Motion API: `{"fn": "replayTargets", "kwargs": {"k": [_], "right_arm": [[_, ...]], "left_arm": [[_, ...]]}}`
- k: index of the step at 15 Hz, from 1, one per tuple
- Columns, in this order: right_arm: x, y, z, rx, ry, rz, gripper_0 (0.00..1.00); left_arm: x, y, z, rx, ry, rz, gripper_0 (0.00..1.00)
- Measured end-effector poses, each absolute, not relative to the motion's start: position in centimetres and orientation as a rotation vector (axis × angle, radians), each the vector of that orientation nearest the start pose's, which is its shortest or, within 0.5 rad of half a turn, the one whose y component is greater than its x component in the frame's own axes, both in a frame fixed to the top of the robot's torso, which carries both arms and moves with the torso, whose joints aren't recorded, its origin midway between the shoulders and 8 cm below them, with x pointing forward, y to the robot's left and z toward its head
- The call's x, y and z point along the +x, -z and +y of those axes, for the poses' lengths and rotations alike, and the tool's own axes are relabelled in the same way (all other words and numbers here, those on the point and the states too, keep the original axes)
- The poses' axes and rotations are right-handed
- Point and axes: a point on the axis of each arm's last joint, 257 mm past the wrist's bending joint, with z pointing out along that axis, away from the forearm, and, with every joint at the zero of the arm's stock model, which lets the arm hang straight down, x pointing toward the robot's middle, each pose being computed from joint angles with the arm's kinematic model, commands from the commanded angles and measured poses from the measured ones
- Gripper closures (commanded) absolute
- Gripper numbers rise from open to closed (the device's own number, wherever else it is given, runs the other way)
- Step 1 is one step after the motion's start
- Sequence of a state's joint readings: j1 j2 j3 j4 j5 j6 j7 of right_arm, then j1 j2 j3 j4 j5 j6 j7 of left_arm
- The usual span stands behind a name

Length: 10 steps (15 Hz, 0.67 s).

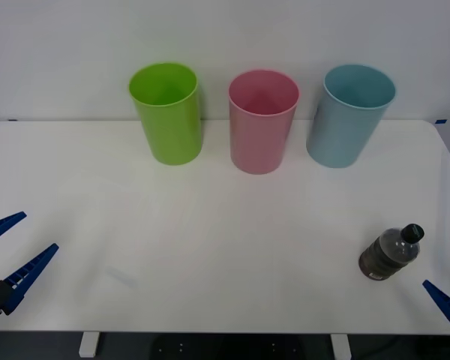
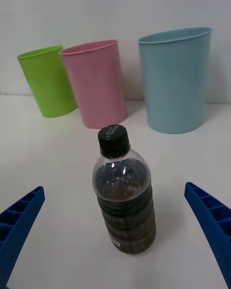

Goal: Grasp the object on the table and drop it into the matching bin: aluminum can to the light blue bin, PET bottle to the pink bin.

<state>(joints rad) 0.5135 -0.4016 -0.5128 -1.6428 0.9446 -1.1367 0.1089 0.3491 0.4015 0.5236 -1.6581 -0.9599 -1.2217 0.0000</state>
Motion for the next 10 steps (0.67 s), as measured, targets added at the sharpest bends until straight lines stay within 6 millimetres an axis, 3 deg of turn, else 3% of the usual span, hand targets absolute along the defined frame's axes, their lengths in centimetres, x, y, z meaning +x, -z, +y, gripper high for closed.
{"fn": "replayTargets", "kwargs": {"k": [4, 10], "right_arm": [[30.5, 24.9, -37.4, -0.452, -0.345, 1.603, 0.0], [31.3, 28.2, -36.5, -0.453, -0.376, 1.644, 0.0]], "left_arm": [[34.2, 16.9, 33.0, 0.465, 0.567, 1.441, 0.0], [34.2, 16.9, 33.0, 0.465, 0.567, 1.441, 0.0]]}}
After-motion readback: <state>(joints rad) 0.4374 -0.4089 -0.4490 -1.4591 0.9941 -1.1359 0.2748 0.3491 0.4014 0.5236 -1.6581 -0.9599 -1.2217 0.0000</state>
